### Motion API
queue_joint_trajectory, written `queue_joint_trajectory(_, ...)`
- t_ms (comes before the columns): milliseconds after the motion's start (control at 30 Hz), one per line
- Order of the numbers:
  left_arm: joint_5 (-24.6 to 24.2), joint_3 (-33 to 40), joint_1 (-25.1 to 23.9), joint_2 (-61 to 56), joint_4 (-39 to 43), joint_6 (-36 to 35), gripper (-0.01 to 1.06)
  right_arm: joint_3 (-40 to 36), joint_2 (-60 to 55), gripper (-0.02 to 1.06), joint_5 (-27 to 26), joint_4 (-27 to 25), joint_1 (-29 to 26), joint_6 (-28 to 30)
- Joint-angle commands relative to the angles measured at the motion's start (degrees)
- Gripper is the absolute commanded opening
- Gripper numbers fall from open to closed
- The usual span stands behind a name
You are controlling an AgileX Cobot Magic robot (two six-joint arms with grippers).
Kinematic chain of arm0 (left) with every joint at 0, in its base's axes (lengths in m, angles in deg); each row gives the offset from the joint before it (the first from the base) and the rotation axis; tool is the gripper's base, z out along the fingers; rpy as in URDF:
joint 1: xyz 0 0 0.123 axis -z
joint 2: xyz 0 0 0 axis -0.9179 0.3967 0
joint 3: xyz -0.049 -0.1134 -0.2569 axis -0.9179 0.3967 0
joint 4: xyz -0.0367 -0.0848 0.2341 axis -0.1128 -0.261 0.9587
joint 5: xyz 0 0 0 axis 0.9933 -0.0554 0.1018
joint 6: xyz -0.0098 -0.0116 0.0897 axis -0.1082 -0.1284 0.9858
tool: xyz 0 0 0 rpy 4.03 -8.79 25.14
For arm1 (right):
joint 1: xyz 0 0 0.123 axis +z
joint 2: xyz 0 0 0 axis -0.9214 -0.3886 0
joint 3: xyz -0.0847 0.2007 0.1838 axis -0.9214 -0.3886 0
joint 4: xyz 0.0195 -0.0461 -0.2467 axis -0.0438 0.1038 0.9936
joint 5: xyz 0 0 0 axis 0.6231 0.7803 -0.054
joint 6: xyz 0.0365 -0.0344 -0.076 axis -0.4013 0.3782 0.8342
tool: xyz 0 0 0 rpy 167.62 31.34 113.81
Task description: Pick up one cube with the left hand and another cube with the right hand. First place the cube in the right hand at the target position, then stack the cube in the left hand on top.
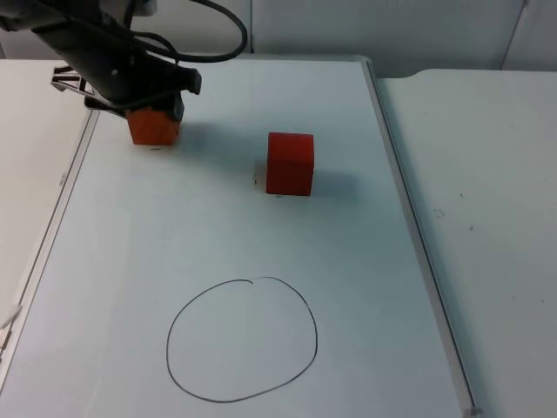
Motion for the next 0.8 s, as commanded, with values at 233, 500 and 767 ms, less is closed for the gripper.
queue_joint_trajectory(233,-6.6,-0.4,0.4,-5.8,-0.2,-5.3,0.19,-0.6,0.2,1.04,-0.6,0.2,-0.4,-0.1)
queue_joint_trajectory(500,-12.8,-0.4,0.4,-24.5,2.2,-6.3,0.19,-0.6,0.2,1.04,-0.6,0.2,-0.4,-0.1)
queue_joint_trajectory(767,-19.6,-0.1,0.4,-42.8,8.8,-6.4,0.19,-0.6,0.2,1.04,-0.6,0.2,-0.4,-0.1)
